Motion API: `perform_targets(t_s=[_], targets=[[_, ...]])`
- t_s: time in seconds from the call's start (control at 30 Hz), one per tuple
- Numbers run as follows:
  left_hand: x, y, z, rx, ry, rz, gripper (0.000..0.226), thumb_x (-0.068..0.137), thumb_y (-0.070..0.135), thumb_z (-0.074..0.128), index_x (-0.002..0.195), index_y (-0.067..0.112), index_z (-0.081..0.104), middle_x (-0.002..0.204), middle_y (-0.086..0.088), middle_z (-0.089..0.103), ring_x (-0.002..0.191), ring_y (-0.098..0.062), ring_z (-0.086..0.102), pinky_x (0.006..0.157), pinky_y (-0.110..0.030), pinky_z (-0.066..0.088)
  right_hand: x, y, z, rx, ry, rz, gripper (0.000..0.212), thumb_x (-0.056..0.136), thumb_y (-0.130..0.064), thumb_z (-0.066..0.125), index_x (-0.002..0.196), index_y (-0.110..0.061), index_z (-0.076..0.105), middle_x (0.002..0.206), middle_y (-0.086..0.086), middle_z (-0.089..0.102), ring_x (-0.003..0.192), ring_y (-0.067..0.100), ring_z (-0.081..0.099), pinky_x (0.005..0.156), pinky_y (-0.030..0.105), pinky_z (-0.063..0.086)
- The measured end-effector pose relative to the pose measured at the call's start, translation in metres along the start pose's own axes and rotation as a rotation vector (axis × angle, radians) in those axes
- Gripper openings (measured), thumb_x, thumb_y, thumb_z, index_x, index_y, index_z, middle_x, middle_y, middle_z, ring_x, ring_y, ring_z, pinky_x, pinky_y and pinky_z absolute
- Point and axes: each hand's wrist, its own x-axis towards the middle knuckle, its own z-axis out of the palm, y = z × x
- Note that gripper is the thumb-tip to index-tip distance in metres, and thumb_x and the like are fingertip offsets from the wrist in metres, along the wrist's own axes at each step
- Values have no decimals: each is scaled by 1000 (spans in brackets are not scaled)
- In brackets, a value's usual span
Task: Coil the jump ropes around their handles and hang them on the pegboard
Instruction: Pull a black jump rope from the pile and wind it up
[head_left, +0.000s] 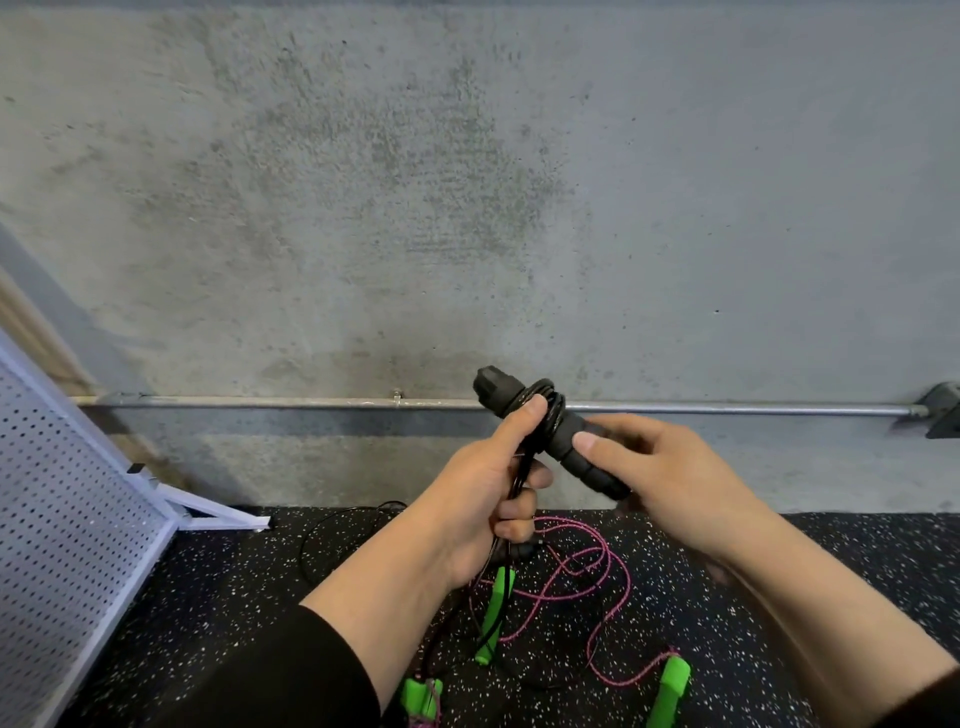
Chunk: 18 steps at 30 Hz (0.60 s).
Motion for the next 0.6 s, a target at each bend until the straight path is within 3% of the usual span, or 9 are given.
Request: perform_targets(t_s=[0.07, 0.13, 0.27, 0.37, 0.47, 0.53, 0.6], targets=[[0, 0, 0, 7, -6, -5, 68, 81, 69, 67, 122, 14, 65, 69, 5, 46, 54, -9, 19, 44, -21, 18, 2, -3, -5, -179, 107, -105, 28, 85, -30, 79, 110, -34, 68, 96, -13, 73, 82, -2, 64, 70, 17, 47], [1, 0, 0, 3, 5, 4, 64, 81, 69, 67, 118, 16, 69, 69, 4, 46, 54, -9, 19, 44, -21, 17, -1, -3, -2, -326, 135, -185, 36, 83, -33, 80, 111, -43, 59, 103, -20, 67, 97, -3, 59, 77, 17, 43], [0, 3, 0, 20, 26, 50, 44, 87, 62, 66, 94, 19, 66, 67, 4, 46, 53, -9, 20, 47, -23, 14, -3, 0, -1, -402, 127, -216, 35, 81, -41, 81, 105, -47, 56, 100, -21, 64, 94, -4, 58, 74, 14, 42], [-3, 4, 0, 63, 22, 85, 40, 92, 57, 62, 91, 18, 57, 66, 4, 45, 52, -8, 21, 47, -24, 15, -1, -6, -6, -4, 85, -93, 26, 79, -54, 73, 96, -34, 66, 91, -8, 68, 75, 4, 62, 72, 21, 49], [-6, 4, 0, 113, -35, 113, 36, 94, 53, 61, 89, 19, 51, 68, 4, 44, 51, -8, 23, 45, -22, 19, -5, -10, -5, 495, -63, 190, 41, 97, -52, 51, 100, -16, 70, 88, 13, 72, 67, 18, 65, 61, 32, 56], [-7, 4, 0, 132, -42, 130, 36, 93, 53, 62, 85, 20, 50, 68, 4, 42, 51, -8, 22, 46, -23, 18, -8, -9, -5, 555, -233, 322, 51, 99, -53, 48, 114, -10, 71, 97, 25, 72, 67, 30, 65, 59, 35, 60], [-7, 6, 0, 144, -29, 122, 38, 93, 54, 62, 83, 20, 50, 67, 4, 43, 52, -9, 22, 48, -25, 15, -7, -5, -5, 526, -321, 333, 58, 98, -56, 46, 118, -8, 70, 92, 27, 69, 63, 29, 59, 54, 32, 56]])
